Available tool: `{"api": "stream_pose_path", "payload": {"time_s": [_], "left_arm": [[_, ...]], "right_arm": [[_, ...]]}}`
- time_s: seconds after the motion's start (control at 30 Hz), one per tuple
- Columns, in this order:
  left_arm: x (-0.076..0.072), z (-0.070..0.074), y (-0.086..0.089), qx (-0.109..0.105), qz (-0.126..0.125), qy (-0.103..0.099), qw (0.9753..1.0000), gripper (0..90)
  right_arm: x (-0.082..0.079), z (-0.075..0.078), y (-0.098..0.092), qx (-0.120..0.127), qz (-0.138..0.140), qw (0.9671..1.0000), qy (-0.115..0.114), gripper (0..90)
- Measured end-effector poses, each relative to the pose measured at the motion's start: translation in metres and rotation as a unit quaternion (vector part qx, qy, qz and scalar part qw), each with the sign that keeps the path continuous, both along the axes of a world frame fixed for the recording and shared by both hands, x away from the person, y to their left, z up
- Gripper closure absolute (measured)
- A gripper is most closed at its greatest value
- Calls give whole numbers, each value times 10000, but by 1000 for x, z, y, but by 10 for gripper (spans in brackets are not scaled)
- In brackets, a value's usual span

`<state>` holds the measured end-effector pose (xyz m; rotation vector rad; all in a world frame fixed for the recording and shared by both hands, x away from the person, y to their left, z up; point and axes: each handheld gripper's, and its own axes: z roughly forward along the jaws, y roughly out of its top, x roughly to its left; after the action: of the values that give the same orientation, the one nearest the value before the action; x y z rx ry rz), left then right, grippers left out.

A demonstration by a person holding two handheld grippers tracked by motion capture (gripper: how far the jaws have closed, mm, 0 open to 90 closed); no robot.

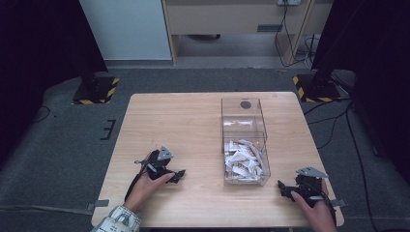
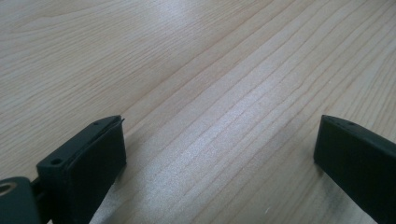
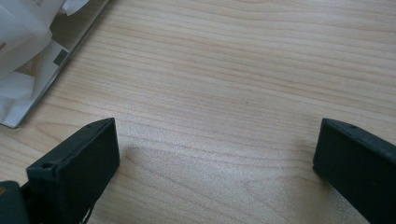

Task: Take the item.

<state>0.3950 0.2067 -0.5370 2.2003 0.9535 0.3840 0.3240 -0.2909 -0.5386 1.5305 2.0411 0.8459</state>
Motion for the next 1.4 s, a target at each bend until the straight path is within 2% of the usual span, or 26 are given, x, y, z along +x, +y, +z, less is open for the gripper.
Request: {"api": "stream_pose_path", "payload": {"time_s": [0.27, 0.47, 0.53, 0.6, 0.67, 0.73, 0.83, 1.0, 1.3, 1.4], "left_arm": [[-2, 3, 2, -35, -18, -64, 10000, 37], [-5, 15, 5, -309, 21, -255, 9992, 44], [-7, 18, 4, -342, 8, -291, 9990, 45], [-10, 23, 3, -266, 21, -441, 9987, 48], [-11, 28, 2, -350, 45, -571, 9977, 51], [-13, 32, 0, -408, -7, -603, 9973, 51], [-15, 34, -3, -327, 20, -635, 9974, 53], [-16, 41, -7, -463, -15, -675, 9966, 60], [-21, 65, -22, -609, -334, -690, 9952, 63], [-21, 75, -27, -711, -536, -620, 9941, 63]], "right_arm": [[0, 0, 0, 7, -8, 10000, 5, 8], [0, 0, 0, 1, 0, 10000, 0, 8], [0, 0, 0, 1, 0, 10000, 0, 8], [0, 0, 0, 0, 0, 10000, 0, 8], [0, 0, 0, 0, 1, 10000, -1, 8], [0, 0, 0, 1, 1, 10000, 1, 8], [0, 0, 0, 1, 1, 10000, 0, 8], [0, 0, 0, 1, 2, 10000, 0, 8], [0, 0, 0, 0, 2, 10000, 0, 8], [0, 0, 0, -2, 1, 10000, 0, 8]]}}
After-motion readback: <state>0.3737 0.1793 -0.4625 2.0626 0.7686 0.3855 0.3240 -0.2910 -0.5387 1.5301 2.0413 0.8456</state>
